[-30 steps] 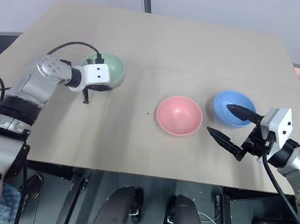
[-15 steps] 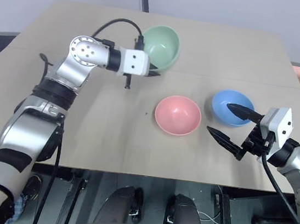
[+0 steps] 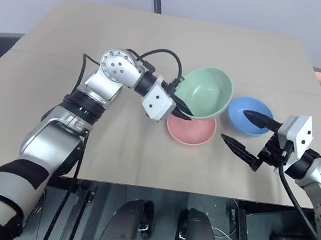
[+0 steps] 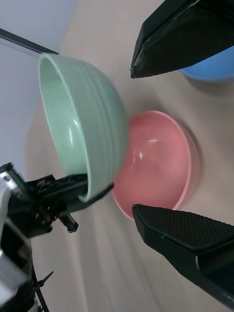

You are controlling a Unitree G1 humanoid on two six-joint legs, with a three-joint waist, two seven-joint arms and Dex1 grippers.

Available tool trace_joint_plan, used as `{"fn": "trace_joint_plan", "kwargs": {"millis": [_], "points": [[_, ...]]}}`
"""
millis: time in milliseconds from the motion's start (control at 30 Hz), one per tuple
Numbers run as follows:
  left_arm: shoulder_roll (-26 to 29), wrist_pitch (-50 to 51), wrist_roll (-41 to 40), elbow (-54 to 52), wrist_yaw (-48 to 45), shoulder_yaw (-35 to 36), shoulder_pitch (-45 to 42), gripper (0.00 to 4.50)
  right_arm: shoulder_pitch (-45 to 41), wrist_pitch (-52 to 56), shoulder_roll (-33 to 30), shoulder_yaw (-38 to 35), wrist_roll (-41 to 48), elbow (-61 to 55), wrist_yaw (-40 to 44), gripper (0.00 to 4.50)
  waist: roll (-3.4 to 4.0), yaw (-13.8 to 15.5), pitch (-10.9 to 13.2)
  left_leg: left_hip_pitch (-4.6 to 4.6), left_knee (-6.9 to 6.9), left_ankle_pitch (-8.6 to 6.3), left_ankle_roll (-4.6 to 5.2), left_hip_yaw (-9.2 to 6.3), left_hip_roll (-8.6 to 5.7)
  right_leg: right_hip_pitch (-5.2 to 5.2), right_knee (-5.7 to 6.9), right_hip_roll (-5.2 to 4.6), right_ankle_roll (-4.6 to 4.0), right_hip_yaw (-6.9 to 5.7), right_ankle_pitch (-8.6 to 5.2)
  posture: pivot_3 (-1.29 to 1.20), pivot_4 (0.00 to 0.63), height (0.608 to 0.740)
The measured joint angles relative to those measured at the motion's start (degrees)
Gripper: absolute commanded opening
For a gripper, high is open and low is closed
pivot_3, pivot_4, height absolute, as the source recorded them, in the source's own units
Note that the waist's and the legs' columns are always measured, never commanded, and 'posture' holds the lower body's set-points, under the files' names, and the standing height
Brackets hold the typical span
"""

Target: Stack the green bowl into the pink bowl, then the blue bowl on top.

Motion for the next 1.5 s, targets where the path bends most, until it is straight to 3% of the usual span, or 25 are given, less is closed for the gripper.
{"fn": "trace_joint_plan", "kwargs": {"millis": [233,633,800,833,967,1233,1400,1500], "points": [[2.10,2.28,-4.70,-5.94,-4.74,-3.13,2.67,0.05,0.96,-0.29,0.35,-0.07,-0.10,-0.16,-0.98,4.50,0.02,-0.10,-0.01,0.04,0.03,-0.01,0.02,0.00,0.03,0.01,0.06,0.04,0.00,0.02,0.00,0.00,0.150,0.740],[4.16,-0.14,-0.51,-3.32,-4.67,-3.57,2.65,0.05,1.17,-1.13,0.33,-0.19,-0.23,-0.16,-1.29,4.50,0.02,0.00,-0.01,0.02,0.07,-0.10,0.17,-0.02,0.02,0.01,0.06,0.04,0.00,0.01,0.00,0.00,0.150,0.740],[3.89,-0.59,-0.35,-3.27,-3.19,-3.47,2.66,1.74,1.12,-1.14,0.30,-0.14,-0.23,-0.14,-1.26,4.50,0.02,0.00,-0.01,0.02,0.07,-0.11,0.18,-0.02,0.02,0.01,0.05,0.03,0.00,0.01,0.00,0.00,0.150,0.740],[3.69,-0.80,-0.37,-3.28,-2.76,-3.47,2.66,2.49,0.96,-1.14,0.31,-0.09,-0.24,-0.13,-1.27,4.50,0.02,0.00,-0.01,0.02,0.07,-0.11,0.18,-0.02,0.02,0.01,0.05,0.03,0.00,0.01,0.00,0.00,0.150,0.740],[3.60,-0.60,-0.77,-3.47,-2.60,-3.36,2.66,2.49,0.85,-1.16,0.30,-0.07,-0.24,-0.13,-1.24,4.50,0.02,0.00,-0.01,0.02,0.07,-0.11,0.18,-0.02,0.02,0.01,0.05,0.04,0.00,0.01,0.00,0.00,0.150,0.740],[5.37,16.94,-8.85,-7.88,-0.33,4.10,2.72,2.49,1.07,-1.19,0.30,-0.07,-0.35,-0.13,-1.02,4.50,0.03,-0.08,-0.01,0.03,0.07,-0.08,0.13,-0.03,0.04,0.01,0.07,0.04,0.00,0.01,0.00,0.00,0.150,0.740],[12.09,36.80,-16.80,-15.44,4.36,13.33,5.43,2.49,-1.55,-0.24,-0.56,0.30,-3.83,1.29,-4.06,4.50,0.06,-0.77,0.02,0.06,0.07,0.01,0.00,-0.01,0.08,0.00,0.13,0.03,0.00,0.06,-0.01,0.00,0.150,0.740],[15.26,43.59,-18.44,-19.13,7.44,17.18,9.50,2.49,-4.84,0.36,-0.87,1.25,-5.70,2.77,-5.59,4.50,0.09,-0.82,0.01,0.11,0.07,0.01,-0.01,-0.01,0.07,0.03,0.17,0.01,0.00,0.05,-0.01,0.00,0.150,0.740]]}}
